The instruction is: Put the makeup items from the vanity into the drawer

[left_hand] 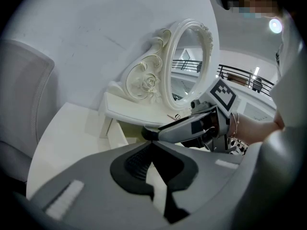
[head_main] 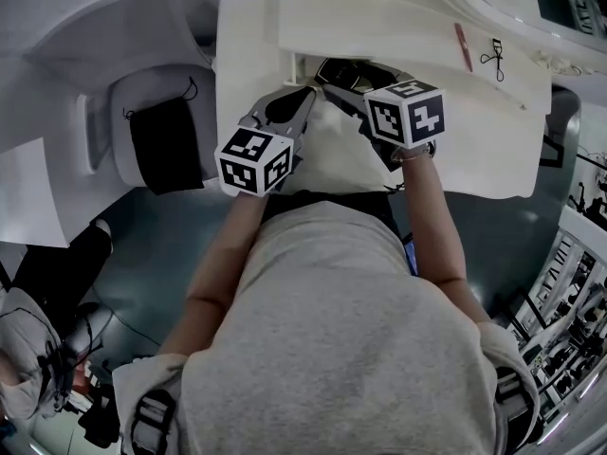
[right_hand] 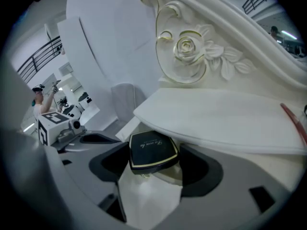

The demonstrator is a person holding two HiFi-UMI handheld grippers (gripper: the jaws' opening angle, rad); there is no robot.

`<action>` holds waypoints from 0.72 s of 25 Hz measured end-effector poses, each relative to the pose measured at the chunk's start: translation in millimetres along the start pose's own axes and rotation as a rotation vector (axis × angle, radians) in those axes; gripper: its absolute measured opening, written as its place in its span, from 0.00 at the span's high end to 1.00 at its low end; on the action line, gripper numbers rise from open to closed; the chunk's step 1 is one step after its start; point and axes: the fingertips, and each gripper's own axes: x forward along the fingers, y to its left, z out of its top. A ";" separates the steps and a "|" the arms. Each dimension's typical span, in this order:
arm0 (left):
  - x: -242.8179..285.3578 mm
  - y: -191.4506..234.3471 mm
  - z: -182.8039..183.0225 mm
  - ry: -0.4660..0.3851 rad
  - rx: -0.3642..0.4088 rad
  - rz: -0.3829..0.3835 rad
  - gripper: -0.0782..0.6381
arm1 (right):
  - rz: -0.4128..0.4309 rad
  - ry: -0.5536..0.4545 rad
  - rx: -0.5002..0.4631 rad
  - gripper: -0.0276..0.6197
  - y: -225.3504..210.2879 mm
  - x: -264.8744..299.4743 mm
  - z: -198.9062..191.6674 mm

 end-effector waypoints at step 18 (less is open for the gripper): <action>-0.9 -3.4 3.2 -0.016 -0.022 -0.026 0.88 | -0.174 0.041 0.061 0.46 -8.1 17.0 3.0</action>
